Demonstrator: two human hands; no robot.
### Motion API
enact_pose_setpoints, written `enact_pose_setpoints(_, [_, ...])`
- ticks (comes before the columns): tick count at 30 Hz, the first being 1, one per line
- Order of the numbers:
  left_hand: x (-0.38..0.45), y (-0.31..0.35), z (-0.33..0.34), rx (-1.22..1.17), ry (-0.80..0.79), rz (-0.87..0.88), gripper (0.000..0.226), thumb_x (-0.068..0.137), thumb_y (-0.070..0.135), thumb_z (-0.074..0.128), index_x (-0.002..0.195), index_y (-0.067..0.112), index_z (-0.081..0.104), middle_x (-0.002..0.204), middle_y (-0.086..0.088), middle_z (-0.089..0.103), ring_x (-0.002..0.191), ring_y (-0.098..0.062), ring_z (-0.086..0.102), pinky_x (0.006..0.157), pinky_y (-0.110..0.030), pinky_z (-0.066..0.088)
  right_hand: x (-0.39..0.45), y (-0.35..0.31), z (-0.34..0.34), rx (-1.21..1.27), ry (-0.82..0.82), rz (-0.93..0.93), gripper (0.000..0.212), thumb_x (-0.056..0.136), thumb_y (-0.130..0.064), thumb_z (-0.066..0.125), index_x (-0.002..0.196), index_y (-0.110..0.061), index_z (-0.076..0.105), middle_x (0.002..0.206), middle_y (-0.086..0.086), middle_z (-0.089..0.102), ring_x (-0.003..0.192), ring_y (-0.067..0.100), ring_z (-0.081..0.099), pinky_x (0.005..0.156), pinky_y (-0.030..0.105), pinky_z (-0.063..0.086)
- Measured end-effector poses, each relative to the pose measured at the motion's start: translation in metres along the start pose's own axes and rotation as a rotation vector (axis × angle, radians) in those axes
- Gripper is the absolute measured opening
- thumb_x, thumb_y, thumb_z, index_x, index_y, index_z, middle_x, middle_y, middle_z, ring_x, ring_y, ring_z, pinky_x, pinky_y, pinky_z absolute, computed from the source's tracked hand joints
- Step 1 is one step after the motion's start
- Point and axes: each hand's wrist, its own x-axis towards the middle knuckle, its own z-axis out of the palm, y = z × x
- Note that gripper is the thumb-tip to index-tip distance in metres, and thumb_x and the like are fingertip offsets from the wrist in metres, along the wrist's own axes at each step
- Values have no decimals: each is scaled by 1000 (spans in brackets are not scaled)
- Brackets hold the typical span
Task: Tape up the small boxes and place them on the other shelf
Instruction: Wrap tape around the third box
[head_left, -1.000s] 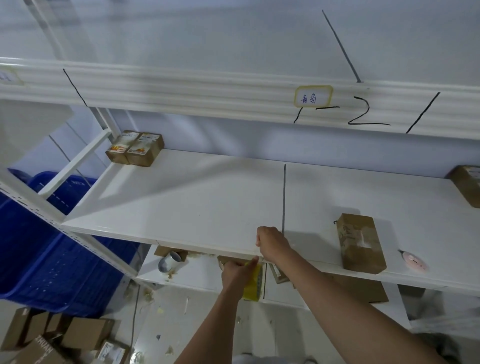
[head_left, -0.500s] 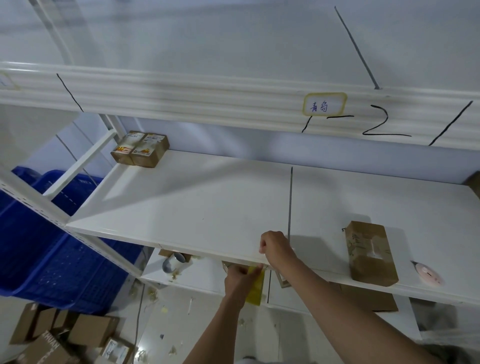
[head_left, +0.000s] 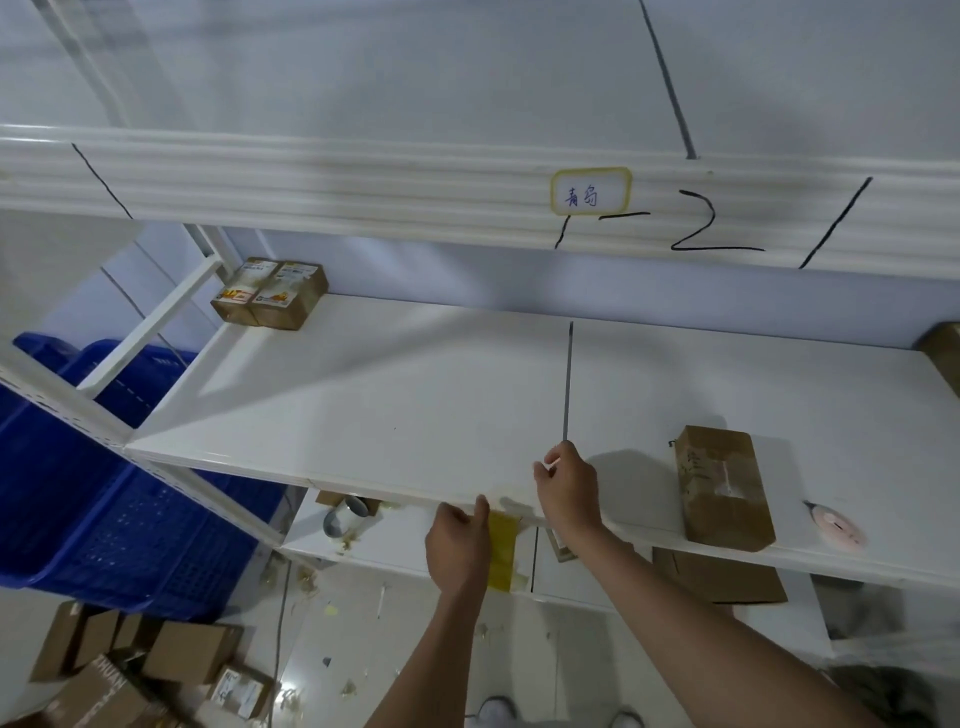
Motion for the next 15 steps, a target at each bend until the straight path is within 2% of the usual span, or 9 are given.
enact_pose_setpoints(3, [-11,15,10,-27,-6,130,29,97,39,55,86,13,59,78,2,65,74,-18,61,61,-27,43,-19,15,-14,122,36,94,9,95,-13,62,90,-6,59,78,2,64,71,20,62,59,23,47])
enact_pose_setpoints(5, [-19,22,23,-37,-108,226,23,97,33,54,84,15,60,74,5,65,71,-16,62,68,-32,51,-33,29,-24,152,44,152,8,95,-10,60,87,-7,60,77,1,63,71,18,61,58,24,46])
enact_pose_setpoints(7, [-28,29,35,-36,-258,250,19,97,27,54,89,13,63,77,2,67,70,-15,63,70,-36,56,-47,45,-33,185,43,229,8,96,-8,58,89,-6,61,77,-2,61,68,9,56,55,18,39])
enact_pose_setpoints(9, [-36,32,48,-120,-416,136,16,96,17,52,91,7,63,79,-6,65,64,-18,61,63,-35,59,-56,67,-34,232,49,352,10,96,-9,55,90,-6,62,79,0,61,68,8,55,56,19,41])
enact_pose_setpoints(11, [-42,29,60,-225,-541,-45,15,96,9,50,87,4,60,77,-11,58,61,-21,57,63,-39,62,-59,89,-33,316,47,536,11,96,-13,55,94,-8,64,86,7,68,73,18,63,67,37,58])
enact_pose_setpoints(12, [-44,27,64,-238,-578,-118,15,97,7,50,86,3,59,79,-12,56,63,-22,57,65,-41,62,-59,97,-32,385,22,629,12,95,-15,57,100,-8,66,92,10,70,77,24,66,74,45,61])
enact_pose_setpoints(15, [-44,21,71,-303,-639,-292,5,96,4,55,99,0,56,94,-14,54,76,-29,62,66,-41,62,-52,108,-35,581,-63,744,24,94,-15,61,118,-9,61,112,12,67,95,28,65,86,44,60])
